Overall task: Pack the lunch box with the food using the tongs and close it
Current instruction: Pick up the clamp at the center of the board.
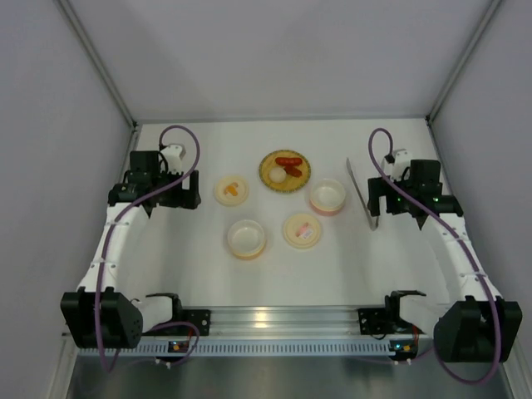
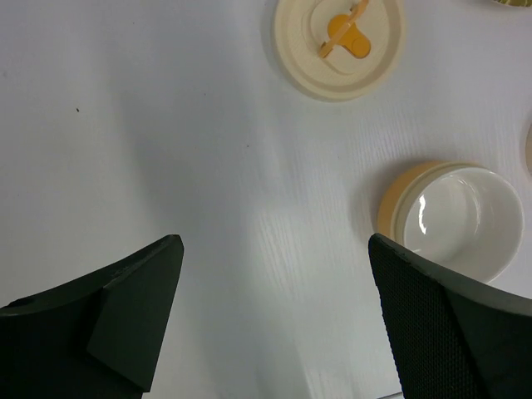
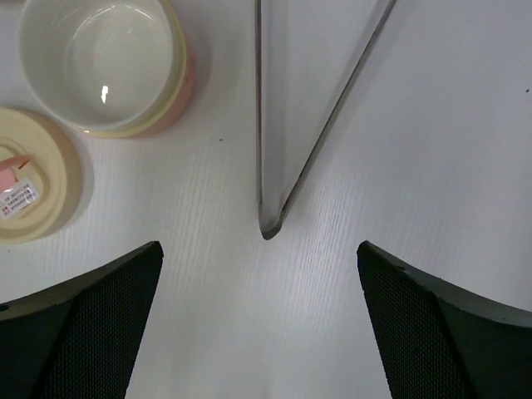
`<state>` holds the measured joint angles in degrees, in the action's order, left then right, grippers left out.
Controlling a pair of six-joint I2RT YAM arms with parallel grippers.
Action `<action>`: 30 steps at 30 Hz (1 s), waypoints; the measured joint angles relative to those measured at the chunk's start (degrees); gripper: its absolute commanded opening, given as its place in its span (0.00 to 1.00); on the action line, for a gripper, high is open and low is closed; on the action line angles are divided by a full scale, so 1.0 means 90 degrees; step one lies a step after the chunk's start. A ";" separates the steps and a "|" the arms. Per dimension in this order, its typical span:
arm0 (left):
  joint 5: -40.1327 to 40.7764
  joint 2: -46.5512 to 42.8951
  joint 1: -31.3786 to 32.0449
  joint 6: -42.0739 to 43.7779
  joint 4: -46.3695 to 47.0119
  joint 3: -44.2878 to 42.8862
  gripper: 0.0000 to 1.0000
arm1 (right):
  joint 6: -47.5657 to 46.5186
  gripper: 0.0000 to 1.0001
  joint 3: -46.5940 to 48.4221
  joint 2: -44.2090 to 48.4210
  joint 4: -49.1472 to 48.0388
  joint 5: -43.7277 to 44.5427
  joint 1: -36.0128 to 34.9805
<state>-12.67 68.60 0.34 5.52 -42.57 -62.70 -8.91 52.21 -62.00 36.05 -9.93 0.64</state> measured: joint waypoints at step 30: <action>0.0199 0.0019 0.0000 -0.0007 0.0017 0.0015 0.98 | 0.0410 1.00 0.0342 -0.2324 -0.0097 0.0809 0.0126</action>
<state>-10.87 68.77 0.34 5.45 -42.41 -62.57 -5.21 55.29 -82.91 35.18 -2.66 1.78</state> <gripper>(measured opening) 0.982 0.993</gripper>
